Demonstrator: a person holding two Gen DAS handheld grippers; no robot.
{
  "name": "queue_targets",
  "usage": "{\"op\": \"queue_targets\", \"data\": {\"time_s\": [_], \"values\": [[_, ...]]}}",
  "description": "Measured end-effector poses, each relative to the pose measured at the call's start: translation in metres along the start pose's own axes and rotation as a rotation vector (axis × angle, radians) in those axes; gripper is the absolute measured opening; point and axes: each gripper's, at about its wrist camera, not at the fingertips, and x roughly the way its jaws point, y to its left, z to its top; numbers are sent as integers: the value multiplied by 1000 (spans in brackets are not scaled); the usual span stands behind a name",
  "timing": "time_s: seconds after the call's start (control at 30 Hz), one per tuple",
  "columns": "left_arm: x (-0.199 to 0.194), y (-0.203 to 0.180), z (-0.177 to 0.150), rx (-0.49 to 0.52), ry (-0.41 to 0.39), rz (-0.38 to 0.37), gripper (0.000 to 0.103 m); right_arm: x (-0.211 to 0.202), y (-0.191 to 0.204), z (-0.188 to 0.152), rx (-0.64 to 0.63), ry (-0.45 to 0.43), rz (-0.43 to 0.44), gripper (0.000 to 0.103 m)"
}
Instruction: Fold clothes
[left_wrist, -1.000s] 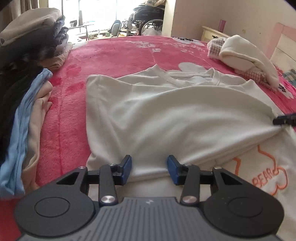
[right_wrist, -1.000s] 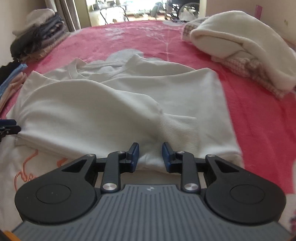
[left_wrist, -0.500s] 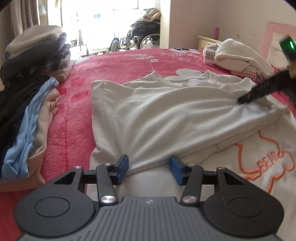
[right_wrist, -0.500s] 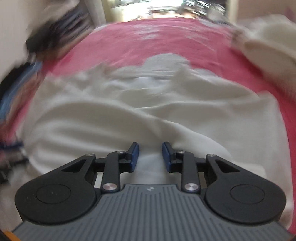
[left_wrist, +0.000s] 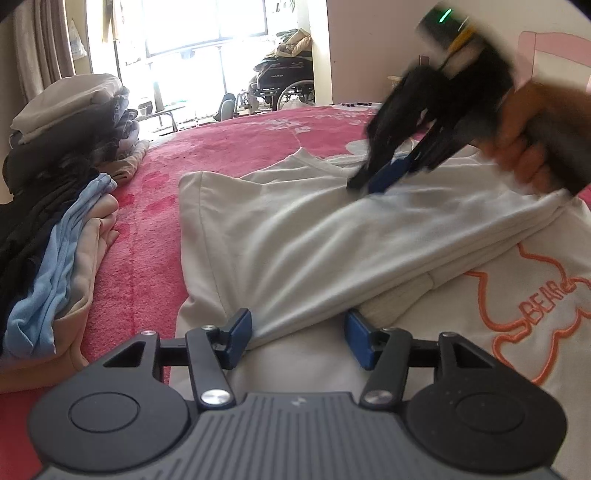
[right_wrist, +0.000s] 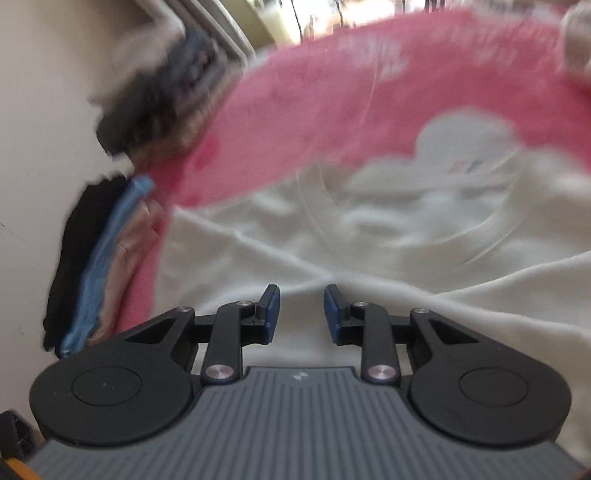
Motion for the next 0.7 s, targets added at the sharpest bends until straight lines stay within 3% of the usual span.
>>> {"op": "queue_targets", "data": {"time_s": [0.03,0.07,0.17,0.23,0.3,0.4,0.5,0.53,0.57,0.63,0.7], "values": [[0,0,0,0,0,-1,58,9,-1,1,-42,-20,-35,12],[0,0,0,-1,-1,-2,58,10,-3,4,-63,-60,-54,8],[0,1,0,-4,-2,-5,58,-17,-14,12,5,-189,-147,15],[1,2,0,-4,-3,-4,58,-48,-25,11,38,-229,-129,15],[1,1,0,-6,-3,-2,58,-75,-33,2,48,-219,-103,16],[2,1,1,-10,2,0,59,-93,-44,-21,18,-133,-96,17],[2,3,3,-24,13,-8,59,-100,-79,-48,65,-75,-262,17],[2,5,4,-34,16,-13,59,-109,-100,-55,147,-108,-298,13],[2,6,5,-42,20,-17,59,-122,-123,-62,271,-164,-277,8],[3,8,8,-53,31,-28,61,-154,-152,-78,520,-290,-222,17],[2,12,12,-74,46,-38,61,-184,-159,-95,622,-375,-225,18]]}}
